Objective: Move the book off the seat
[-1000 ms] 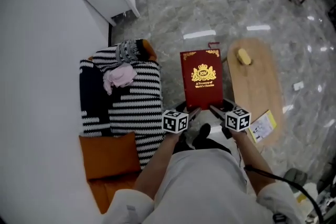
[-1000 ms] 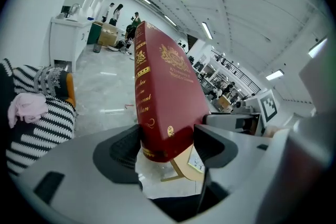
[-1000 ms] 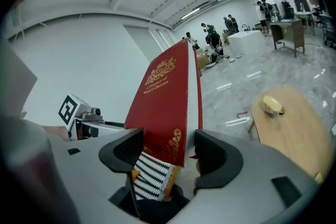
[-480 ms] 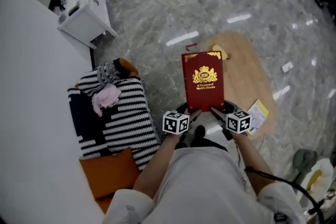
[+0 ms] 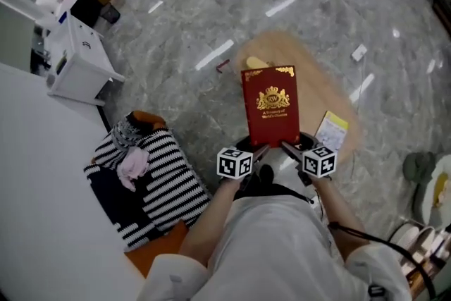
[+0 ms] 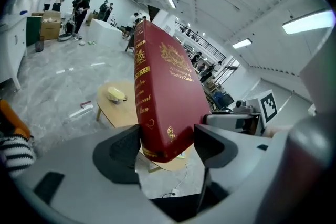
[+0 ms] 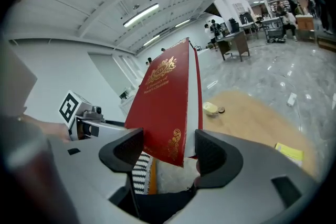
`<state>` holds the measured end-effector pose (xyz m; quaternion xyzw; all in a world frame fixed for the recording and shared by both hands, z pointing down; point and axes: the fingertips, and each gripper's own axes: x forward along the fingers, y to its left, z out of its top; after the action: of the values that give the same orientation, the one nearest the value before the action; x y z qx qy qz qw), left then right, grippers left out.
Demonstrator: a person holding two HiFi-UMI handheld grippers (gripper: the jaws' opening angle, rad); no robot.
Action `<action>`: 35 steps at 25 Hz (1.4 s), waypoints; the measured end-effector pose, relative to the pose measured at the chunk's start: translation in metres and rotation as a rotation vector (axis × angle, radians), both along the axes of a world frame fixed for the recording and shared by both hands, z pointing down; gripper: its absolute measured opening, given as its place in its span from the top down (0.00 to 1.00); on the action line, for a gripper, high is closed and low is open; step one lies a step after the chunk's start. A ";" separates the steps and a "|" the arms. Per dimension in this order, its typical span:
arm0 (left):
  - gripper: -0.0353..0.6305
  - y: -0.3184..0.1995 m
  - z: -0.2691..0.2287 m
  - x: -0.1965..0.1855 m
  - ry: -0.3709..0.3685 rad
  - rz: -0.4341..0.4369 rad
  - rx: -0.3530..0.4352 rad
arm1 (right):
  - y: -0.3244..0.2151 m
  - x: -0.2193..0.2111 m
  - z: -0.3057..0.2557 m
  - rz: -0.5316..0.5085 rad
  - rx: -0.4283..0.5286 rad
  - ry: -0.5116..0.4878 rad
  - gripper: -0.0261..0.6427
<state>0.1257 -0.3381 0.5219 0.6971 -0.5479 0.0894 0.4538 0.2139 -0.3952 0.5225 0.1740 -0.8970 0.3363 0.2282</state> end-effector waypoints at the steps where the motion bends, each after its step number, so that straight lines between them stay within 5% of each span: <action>1: 0.47 -0.008 0.002 0.009 -0.001 0.028 -0.004 | -0.006 0.011 0.003 0.025 -0.007 -0.001 0.48; 23: 0.47 -0.084 0.049 0.078 0.013 0.626 -0.076 | -0.021 0.093 0.052 0.524 -0.104 0.076 0.48; 35: 0.47 -0.095 0.059 0.116 -0.009 0.860 -0.082 | -0.007 0.128 0.066 0.740 -0.132 0.069 0.48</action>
<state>0.2419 -0.4334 0.5813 0.8428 -0.2054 0.2952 0.4004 0.3422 -0.4024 0.5881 0.4822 -0.7417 0.4472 0.1320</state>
